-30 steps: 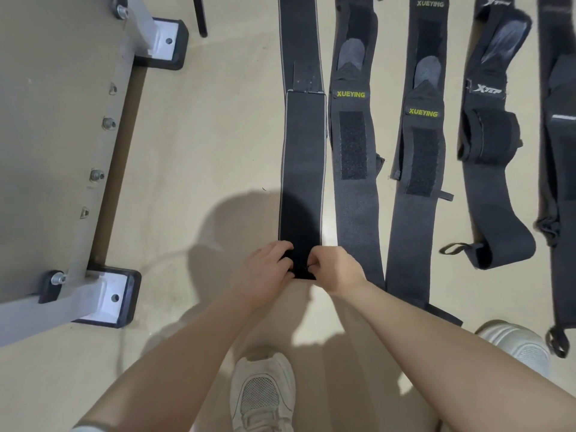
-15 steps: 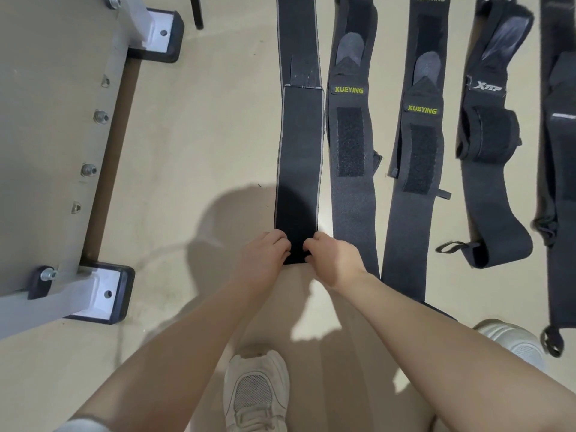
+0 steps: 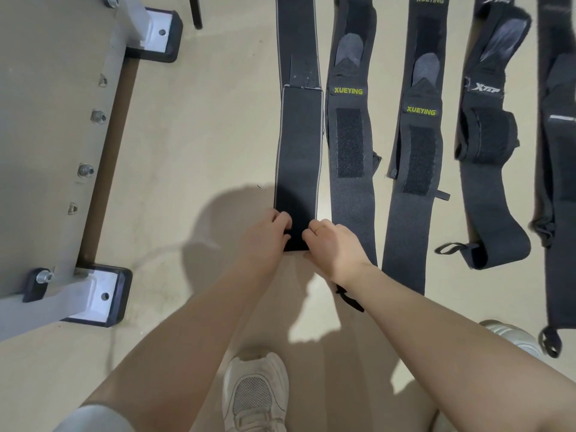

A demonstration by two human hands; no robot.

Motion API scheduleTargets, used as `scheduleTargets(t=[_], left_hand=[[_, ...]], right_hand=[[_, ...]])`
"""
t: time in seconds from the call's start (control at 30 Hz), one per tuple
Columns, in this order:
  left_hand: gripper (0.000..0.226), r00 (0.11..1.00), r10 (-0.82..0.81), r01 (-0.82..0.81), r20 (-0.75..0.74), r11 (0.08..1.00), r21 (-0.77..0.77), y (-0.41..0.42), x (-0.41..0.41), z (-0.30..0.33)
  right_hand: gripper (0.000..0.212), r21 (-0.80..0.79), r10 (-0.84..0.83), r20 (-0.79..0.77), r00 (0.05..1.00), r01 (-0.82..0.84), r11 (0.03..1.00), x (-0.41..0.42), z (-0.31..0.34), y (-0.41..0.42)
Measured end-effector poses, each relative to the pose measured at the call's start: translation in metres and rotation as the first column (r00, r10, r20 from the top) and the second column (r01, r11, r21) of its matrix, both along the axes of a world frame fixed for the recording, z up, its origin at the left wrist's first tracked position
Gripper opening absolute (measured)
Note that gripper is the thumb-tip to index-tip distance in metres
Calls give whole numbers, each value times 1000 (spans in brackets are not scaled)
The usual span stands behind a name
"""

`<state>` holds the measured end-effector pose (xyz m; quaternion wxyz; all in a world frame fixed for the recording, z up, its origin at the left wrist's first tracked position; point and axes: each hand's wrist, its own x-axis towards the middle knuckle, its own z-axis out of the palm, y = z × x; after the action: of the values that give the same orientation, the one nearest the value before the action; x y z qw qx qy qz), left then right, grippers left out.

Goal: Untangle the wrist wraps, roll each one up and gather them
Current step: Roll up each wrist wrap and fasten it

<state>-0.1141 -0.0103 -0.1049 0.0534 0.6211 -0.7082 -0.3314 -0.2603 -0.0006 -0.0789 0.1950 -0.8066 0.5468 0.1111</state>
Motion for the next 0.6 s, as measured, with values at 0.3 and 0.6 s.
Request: scheduleTargets(t=[0.3, 0.6], left_hand=[[33, 964, -232, 259, 133, 934, -248, 4, 15, -4], [16, 953, -144, 178, 267, 978, -108, -26, -1, 10]], right_hand=[[14, 286, -530, 97, 843, 486, 826, 1, -9, -18], [7, -55, -218, 95, 971, 224, 973, -1, 4, -23]])
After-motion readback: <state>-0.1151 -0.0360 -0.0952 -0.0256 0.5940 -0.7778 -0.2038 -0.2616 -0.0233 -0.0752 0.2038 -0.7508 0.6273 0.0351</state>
